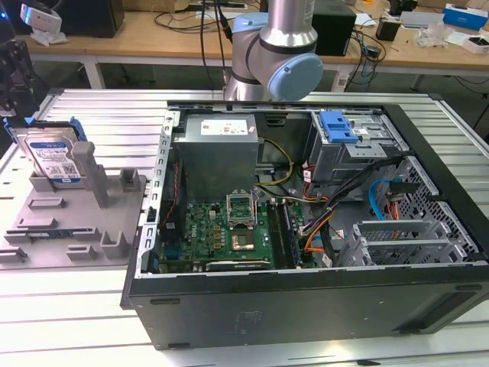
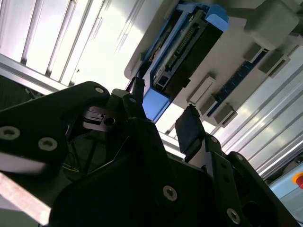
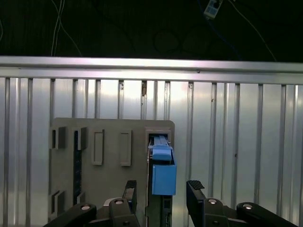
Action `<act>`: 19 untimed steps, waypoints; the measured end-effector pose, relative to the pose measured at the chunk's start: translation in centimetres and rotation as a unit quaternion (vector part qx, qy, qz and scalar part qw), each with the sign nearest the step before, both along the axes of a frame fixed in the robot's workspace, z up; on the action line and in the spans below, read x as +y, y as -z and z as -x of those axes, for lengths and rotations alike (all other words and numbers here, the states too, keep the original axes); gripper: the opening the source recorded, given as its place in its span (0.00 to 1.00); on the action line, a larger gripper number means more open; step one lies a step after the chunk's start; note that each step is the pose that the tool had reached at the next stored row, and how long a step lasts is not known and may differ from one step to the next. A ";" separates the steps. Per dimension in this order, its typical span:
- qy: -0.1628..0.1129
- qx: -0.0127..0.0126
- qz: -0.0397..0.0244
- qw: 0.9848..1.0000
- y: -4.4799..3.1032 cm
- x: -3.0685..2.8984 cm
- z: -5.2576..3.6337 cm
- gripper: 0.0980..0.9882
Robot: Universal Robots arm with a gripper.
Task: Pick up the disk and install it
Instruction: 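Pick up the disk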
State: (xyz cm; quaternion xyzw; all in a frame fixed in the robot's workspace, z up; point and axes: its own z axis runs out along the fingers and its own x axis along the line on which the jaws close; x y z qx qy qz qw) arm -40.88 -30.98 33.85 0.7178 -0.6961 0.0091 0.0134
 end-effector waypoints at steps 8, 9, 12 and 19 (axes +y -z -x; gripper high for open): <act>-0.001 0.000 0.000 1.000 0.60 -0.05 0.00 0.50; -0.001 0.000 0.000 1.000 0.67 -0.05 0.00 0.50; -0.002 0.000 0.000 1.000 0.88 -0.05 0.01 0.50; -0.003 0.000 0.000 1.000 1.57 -0.06 0.10 0.50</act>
